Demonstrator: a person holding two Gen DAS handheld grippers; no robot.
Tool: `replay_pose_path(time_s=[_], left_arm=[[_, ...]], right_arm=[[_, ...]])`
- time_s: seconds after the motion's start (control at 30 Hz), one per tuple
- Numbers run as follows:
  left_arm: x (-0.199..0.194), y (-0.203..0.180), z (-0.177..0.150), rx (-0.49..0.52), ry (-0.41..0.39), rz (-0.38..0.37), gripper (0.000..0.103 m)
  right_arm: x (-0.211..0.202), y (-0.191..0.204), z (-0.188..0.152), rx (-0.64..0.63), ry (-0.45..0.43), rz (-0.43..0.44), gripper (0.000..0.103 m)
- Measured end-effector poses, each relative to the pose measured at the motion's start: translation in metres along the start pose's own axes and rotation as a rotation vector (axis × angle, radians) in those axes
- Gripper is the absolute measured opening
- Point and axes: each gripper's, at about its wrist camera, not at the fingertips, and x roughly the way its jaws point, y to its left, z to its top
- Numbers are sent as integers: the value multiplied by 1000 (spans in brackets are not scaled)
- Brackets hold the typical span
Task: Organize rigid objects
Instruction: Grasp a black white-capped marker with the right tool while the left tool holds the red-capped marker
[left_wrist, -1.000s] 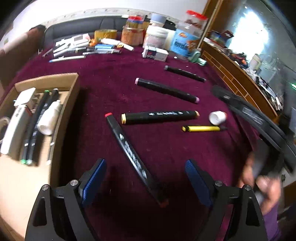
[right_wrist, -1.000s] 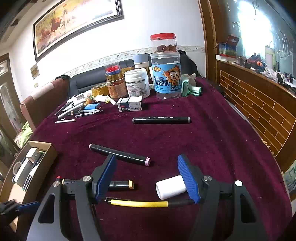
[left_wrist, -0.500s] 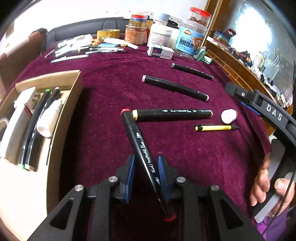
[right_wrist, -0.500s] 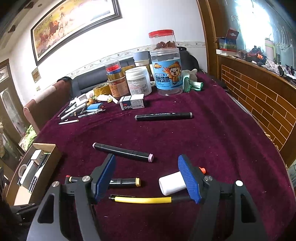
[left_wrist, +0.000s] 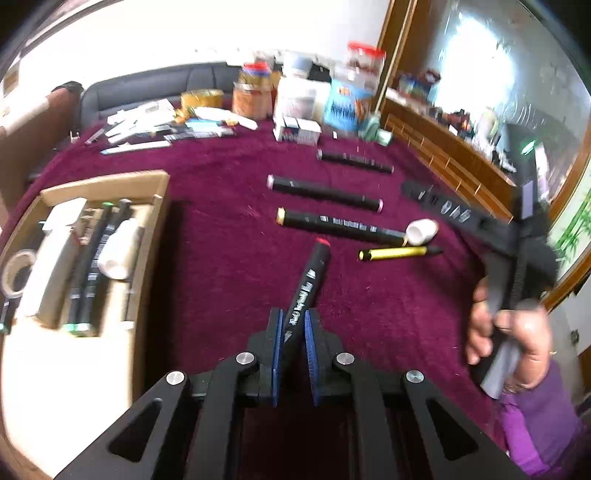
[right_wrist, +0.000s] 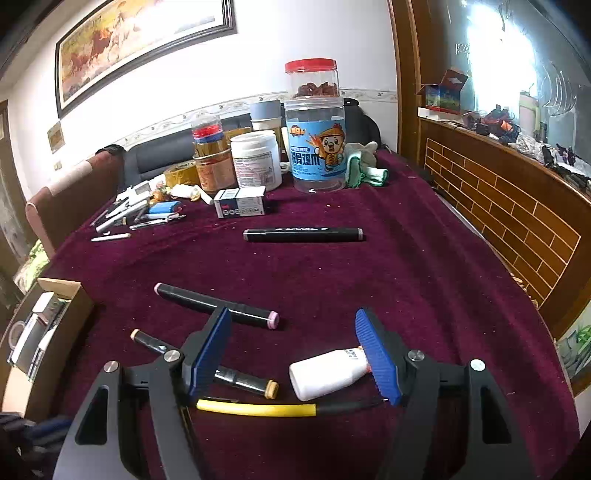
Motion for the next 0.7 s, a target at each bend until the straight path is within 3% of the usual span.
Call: replay_pose_path(time_s=[0.17,0.33,0.37,0.4,0.47,0.53,0.63,0.67,0.7], left_arm=[[-29,10,-9,-21,-46,-27,11],[-20,10,-16,-12,-4,-22,13],[-17,8,-15,-4,5,-15,26],[-12,4,-12,18,14,-3,55],[2,-8,-6,79,17,29,85],[21,-16,2,122,12,70,85],[55,-21,9,141,77,65,81],[67,-21,8,150,114,64,51],[67,-23,9,157,104,79,40]], right_arm=[[2,-5,-2,6,-1,-44,69],[-5,-17,-1,75,-11,-49,69],[-8,-19,-2,96,3,-27,69],[-10,-20,-2,107,16,-9,69],[-17,-21,-5,125,33,27,69],[-23,-21,-7,128,61,53,69],[-29,-22,-7,87,112,79,69],[-31,-23,-7,73,118,74,69],[-34,-24,-7,55,125,71,69]])
